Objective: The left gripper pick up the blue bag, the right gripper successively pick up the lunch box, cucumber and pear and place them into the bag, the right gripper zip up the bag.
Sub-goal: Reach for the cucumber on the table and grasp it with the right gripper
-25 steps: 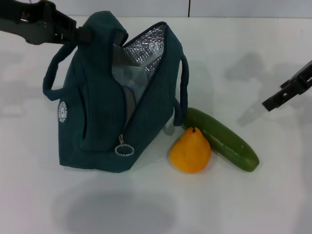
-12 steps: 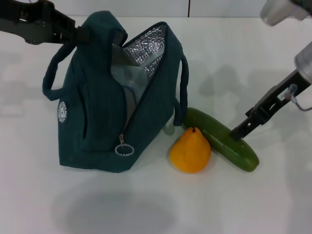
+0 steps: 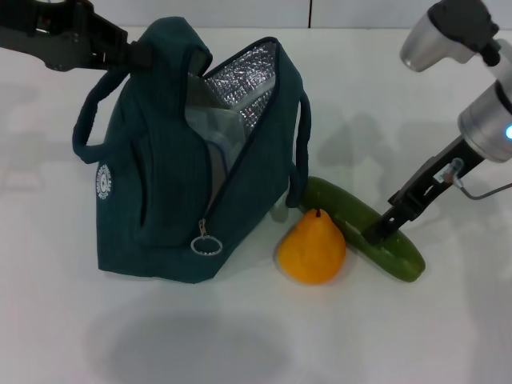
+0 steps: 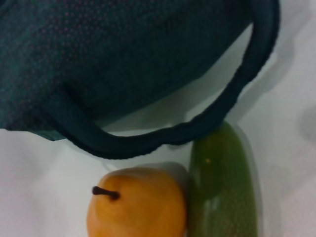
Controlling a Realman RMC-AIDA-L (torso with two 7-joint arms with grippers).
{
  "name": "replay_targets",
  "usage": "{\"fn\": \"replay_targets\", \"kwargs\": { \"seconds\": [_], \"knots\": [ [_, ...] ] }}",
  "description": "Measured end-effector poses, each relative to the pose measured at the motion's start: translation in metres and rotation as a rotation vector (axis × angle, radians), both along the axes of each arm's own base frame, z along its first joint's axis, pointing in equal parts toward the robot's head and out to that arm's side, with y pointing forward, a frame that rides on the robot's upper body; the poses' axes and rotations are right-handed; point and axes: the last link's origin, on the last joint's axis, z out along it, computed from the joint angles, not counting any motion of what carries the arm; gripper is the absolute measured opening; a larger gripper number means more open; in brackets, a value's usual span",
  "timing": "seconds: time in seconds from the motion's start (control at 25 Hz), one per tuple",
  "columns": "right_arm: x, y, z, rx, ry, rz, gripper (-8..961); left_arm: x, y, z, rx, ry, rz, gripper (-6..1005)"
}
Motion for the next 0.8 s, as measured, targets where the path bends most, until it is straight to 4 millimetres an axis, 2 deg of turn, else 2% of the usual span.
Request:
{"fn": "replay_targets", "kwargs": {
  "seconds": [0.8],
  "knots": [
    [0.003, -0.007, -0.027, -0.039, -0.039, 0.035, 881, 0.003, 0.002, 0.000, 0.000, -0.001, -0.006, 45]
  ]
}}
